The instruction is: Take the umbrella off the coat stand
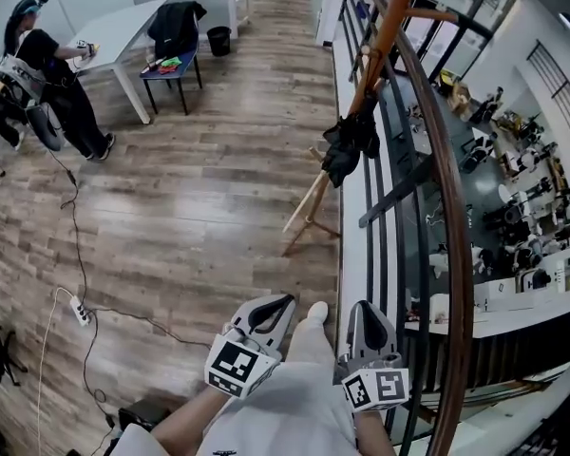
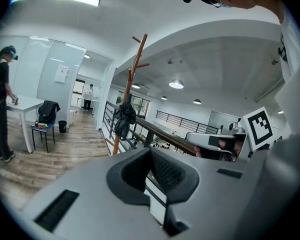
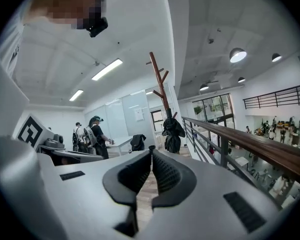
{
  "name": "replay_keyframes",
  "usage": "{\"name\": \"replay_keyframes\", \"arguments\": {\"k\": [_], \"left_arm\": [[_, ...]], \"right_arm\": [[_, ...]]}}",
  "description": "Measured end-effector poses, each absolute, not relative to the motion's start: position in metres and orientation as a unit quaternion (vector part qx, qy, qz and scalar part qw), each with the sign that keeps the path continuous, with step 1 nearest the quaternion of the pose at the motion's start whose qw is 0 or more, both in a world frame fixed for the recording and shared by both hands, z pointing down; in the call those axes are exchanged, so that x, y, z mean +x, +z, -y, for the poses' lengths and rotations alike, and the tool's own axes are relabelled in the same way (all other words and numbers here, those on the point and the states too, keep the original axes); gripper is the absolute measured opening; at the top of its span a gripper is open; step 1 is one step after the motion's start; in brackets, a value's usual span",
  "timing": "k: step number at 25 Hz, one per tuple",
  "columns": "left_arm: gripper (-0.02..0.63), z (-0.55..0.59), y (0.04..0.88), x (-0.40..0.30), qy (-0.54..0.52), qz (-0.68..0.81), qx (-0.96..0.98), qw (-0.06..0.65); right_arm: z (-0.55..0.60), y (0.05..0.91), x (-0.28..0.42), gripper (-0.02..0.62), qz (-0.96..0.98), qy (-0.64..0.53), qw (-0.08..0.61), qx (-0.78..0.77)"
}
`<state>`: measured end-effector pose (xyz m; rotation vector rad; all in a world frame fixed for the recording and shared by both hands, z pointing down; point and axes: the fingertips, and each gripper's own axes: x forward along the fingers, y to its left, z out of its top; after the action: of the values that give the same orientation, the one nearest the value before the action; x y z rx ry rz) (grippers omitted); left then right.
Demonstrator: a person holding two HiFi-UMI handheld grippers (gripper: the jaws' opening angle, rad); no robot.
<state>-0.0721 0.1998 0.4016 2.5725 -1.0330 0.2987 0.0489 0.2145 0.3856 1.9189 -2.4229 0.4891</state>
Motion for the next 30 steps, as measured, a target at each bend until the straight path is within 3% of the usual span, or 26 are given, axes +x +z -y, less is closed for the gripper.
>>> {"name": "replay_keyframes", "arguments": {"k": [12,25,28,30], "left_arm": [[0.020,-0.188,0.401,-0.080,0.095,0.354,0.913,0.178],[0.020,-0.062,0.403,-0.018,0.114,0.409,0.884,0.196],[0.020,-0.034,0.398,0.001,0.119,0.427,0.876,0.191],[0.020,-0.015,0.393,0.012,0.117,0.440,0.870,0.187]], "right_arm": [[-0.195,0.399,0.052,0.037,0.770,0.153,0.007,0.620],[-0.048,0.399,0.100,0.043,0.821,0.162,0.005,0.548],[-0.019,0.398,0.109,0.126,0.841,0.168,0.005,0.514],[-0.001,0.398,0.116,0.147,0.850,0.168,0.007,0.499]]}}
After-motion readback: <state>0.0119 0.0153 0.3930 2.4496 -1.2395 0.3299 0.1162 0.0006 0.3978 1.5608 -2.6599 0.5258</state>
